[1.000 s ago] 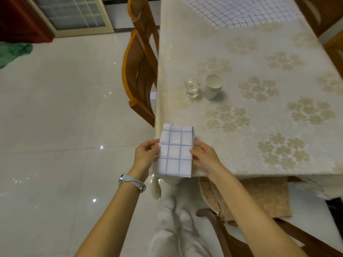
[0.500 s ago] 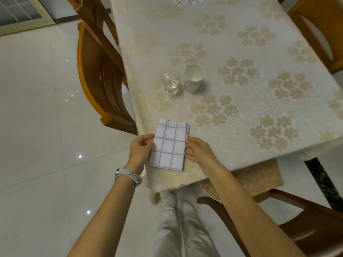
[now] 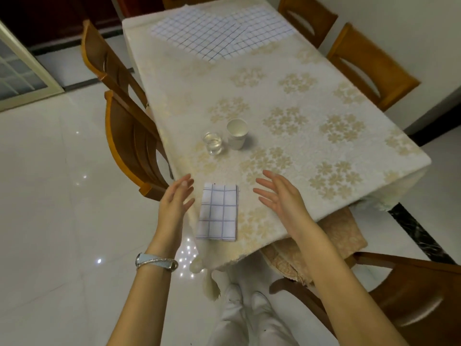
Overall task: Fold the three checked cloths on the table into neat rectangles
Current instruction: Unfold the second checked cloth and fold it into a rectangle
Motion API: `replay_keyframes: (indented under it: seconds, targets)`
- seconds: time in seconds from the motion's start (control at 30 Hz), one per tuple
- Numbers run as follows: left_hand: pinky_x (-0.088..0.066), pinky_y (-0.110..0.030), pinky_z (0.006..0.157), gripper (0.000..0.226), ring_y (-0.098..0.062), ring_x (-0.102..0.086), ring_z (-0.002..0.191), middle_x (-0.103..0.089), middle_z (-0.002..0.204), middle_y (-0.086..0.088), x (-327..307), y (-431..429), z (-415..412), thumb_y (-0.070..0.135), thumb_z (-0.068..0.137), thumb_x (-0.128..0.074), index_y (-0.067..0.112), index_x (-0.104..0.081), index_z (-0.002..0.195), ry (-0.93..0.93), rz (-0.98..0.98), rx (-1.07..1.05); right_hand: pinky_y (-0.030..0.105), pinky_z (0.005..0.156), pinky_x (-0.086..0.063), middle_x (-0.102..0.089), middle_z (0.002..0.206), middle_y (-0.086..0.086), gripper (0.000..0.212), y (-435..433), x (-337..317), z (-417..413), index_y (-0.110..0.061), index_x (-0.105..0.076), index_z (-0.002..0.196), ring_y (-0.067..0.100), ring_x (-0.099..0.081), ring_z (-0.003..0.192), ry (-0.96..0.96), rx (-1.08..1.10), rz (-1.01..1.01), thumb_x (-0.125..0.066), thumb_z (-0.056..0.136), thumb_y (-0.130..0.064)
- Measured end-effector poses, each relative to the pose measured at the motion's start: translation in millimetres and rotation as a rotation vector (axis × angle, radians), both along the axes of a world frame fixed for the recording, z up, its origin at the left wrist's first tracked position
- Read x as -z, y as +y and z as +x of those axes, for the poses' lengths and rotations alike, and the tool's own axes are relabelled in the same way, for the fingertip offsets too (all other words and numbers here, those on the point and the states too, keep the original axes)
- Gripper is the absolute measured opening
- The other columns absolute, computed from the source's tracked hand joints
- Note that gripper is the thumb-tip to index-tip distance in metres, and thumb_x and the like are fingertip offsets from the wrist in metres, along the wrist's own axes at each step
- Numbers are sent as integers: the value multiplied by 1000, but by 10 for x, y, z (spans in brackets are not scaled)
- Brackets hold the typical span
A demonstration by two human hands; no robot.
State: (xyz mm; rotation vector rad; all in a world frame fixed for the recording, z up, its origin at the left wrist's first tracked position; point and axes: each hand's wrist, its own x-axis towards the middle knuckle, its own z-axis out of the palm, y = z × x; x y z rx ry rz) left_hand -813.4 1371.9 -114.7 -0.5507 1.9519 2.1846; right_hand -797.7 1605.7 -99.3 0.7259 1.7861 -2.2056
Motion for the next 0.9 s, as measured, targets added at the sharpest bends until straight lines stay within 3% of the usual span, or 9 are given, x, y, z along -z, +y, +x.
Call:
replay_keyframes:
  seconds: [0.2, 0.47, 0.9]
  targets:
    - [-43, -42, 108, 41, -16, -56, 125, -61, 133, 2, -652, 200, 3, 43, 104, -30, 27, -58, 131, 128, 112, 100, 40, 107, -45, -64, 130, 0, 34, 244, -616, 385, -27, -58, 127, 17, -65, 115, 190, 142, -38, -37, 104, -38]
    - [-40, -44, 111, 48, -16, -55, 128, -59, 139, 1, -1380, 819, 220, 43, 104, -25, 23, -51, 139, 332, 186, 288, 40, 109, -42, -61, 136, -1, 44, 914, -1279, 1001, -26, -52, 137, 16, -62, 121, 409, 252, -25, -29, 104, -43]
    - [-37, -45, 112, 51, -14, -52, 131, -58, 140, 2, -1450, 2515, 1356, 46, 102, -24, 23, -51, 140, 351, 285, 486, 43, 113, -38, -61, 136, -2, 46, 2338, -1505, 2508, -25, -50, 139, 14, -60, 122, 480, 424, 44, -25, 105, -43]
